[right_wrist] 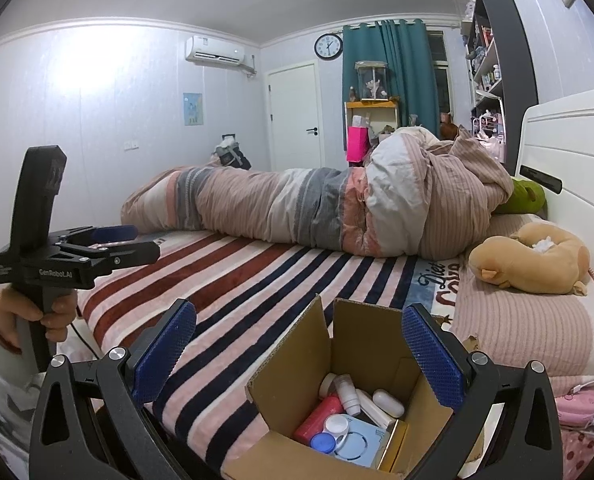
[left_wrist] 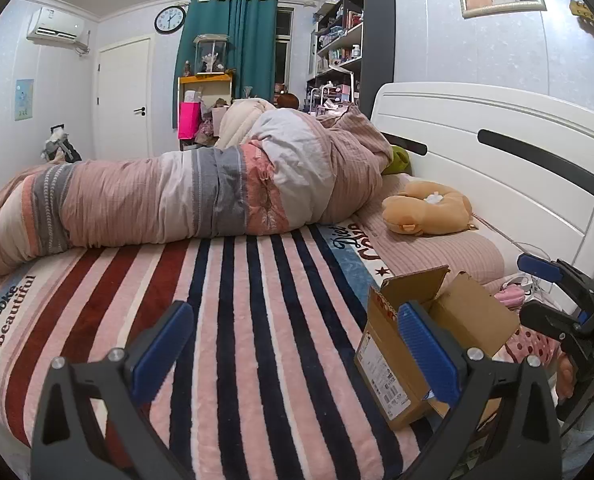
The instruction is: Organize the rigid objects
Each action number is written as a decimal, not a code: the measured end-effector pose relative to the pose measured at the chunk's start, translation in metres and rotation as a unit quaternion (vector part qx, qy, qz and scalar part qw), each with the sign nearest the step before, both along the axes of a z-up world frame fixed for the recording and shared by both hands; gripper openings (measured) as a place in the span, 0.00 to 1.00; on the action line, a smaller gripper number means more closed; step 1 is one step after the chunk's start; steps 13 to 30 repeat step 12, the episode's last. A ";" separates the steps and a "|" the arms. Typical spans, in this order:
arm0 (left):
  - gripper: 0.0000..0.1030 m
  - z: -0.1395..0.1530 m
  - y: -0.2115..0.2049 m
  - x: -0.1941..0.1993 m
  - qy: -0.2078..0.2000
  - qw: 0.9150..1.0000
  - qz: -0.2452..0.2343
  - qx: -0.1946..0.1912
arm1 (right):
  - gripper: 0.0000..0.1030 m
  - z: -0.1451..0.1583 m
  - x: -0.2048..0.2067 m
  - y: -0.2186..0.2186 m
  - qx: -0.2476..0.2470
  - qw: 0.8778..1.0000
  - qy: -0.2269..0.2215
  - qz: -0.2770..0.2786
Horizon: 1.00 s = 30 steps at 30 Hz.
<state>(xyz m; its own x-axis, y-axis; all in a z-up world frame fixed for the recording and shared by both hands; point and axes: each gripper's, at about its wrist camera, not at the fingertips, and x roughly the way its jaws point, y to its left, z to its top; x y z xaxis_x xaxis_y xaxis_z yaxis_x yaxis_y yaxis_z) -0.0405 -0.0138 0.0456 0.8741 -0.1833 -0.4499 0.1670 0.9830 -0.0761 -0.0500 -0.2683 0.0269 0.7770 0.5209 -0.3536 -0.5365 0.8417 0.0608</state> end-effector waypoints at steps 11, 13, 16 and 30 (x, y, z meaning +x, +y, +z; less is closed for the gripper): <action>0.99 -0.001 0.002 0.000 0.005 1.000 0.001 0.000 | 1.00 -0.002 0.000 0.000 -0.001 1.000 0.001 -0.001; 0.99 -0.001 0.003 -0.001 0.004 1.000 0.002 0.002 | 1.00 -0.003 -0.001 -0.001 0.000 1.000 0.002 -0.001; 0.99 -0.001 0.003 -0.001 0.004 1.000 0.002 0.002 | 1.00 -0.003 -0.001 -0.001 0.000 1.000 0.002 -0.001; 0.99 -0.001 0.003 -0.001 0.004 1.000 0.002 0.002 | 1.00 -0.003 -0.001 -0.001 0.000 1.000 0.002 -0.001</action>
